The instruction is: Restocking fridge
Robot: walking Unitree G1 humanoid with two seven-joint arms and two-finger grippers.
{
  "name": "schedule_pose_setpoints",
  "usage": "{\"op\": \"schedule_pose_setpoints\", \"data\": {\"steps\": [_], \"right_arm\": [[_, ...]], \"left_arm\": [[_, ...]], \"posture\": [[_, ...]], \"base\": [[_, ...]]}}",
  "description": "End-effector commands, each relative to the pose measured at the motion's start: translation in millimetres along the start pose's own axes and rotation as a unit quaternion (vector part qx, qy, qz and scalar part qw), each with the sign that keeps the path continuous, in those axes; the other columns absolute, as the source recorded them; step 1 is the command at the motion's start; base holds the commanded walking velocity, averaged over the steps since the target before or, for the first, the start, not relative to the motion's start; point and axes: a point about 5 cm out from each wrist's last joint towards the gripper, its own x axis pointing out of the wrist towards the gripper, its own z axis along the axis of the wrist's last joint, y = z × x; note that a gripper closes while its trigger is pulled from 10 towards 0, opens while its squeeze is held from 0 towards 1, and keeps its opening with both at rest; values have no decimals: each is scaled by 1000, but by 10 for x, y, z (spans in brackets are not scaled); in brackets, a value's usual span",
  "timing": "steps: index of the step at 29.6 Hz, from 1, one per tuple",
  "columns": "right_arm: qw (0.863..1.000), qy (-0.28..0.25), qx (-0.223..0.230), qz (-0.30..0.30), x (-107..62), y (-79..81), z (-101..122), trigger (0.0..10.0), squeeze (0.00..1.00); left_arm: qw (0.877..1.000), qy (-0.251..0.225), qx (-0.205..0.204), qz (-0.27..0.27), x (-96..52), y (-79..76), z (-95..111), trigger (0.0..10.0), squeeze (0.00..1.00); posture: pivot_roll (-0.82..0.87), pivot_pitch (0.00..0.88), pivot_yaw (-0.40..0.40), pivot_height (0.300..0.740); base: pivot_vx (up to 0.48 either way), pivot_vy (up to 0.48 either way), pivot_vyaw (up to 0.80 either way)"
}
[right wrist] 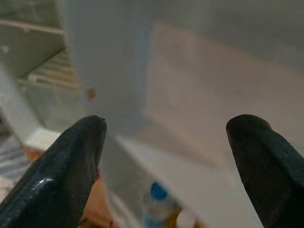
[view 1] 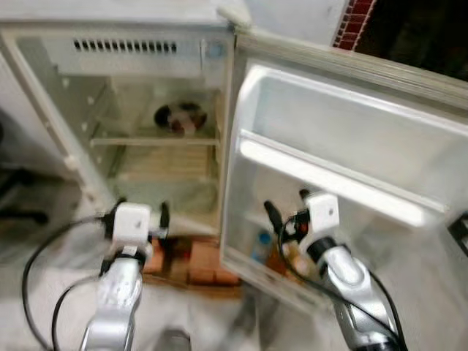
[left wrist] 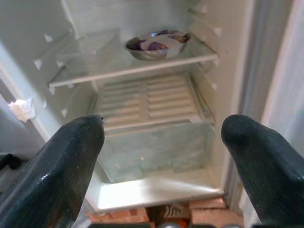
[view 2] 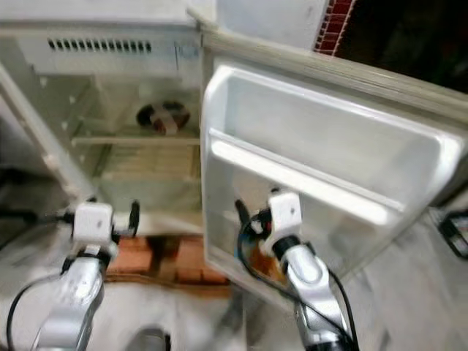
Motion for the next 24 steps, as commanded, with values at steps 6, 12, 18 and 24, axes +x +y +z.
{"op": "schedule_pose_setpoints", "data": {"steps": [6,12,18,24], "right_arm": [[999,-30,6,20,-7,63,78,10000,0],[994,-86,20,-60,19,-168,279,10000,0],[991,-103,9,-88,43,-268,365,10000,0],[988,-112,15,-105,78,-306,388,10000,0]], "left_arm": [[1000,8,11,7,0,41,-27,10000,0],[1000,8,17,24,-21,95,-13,10000,0],[1000,-6,19,19,-6,110,47,10000,0],[1000,-18,0,-5,12,106,80,10000,0]], "posture": [[98,13,-45,740],[108,22,-43,740],[103,20,-49,740],[94,8,-63,740]], "base": [[-298,0,0],[-80,0,0],[0,0,0],[0,0,0]]}}
